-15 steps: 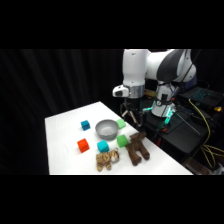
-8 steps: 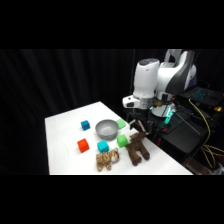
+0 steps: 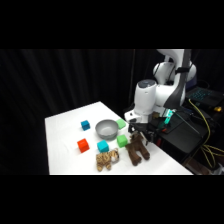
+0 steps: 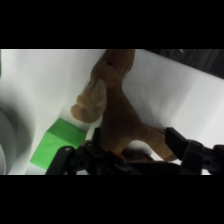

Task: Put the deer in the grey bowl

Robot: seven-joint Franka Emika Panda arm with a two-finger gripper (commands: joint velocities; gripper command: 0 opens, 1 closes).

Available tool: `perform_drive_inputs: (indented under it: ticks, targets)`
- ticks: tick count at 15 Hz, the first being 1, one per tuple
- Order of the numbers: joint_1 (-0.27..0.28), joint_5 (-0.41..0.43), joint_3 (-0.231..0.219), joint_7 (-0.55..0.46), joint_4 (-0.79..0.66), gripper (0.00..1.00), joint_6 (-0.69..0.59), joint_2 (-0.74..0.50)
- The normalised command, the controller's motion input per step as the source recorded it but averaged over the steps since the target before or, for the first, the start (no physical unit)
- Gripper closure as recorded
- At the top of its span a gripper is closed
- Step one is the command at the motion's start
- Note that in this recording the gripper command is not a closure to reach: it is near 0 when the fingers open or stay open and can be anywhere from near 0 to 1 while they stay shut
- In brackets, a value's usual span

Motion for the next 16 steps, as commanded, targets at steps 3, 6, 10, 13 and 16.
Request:
perform_drive_inputs:
  ticks: [3,6,10,13,16]
  targets:
    - [-0.158,-0.041,0.131,-0.17,0.15,0.0,0.16,0.25]
    - [-0.191,-0.05,0.142,-0.19,0.11,1.0,0.15,0.17]
    - [-0.166,-0.061,0.105,-0.14,0.06,1.0,0.06,0.02]
    - [-0.159,-0.016,0.115,-0.12,0.03,1.0,-0.07,-0.09]
    - [-0.217,0.112,0.183,-0.19,0.02,0.77,-0.29,-0.3]
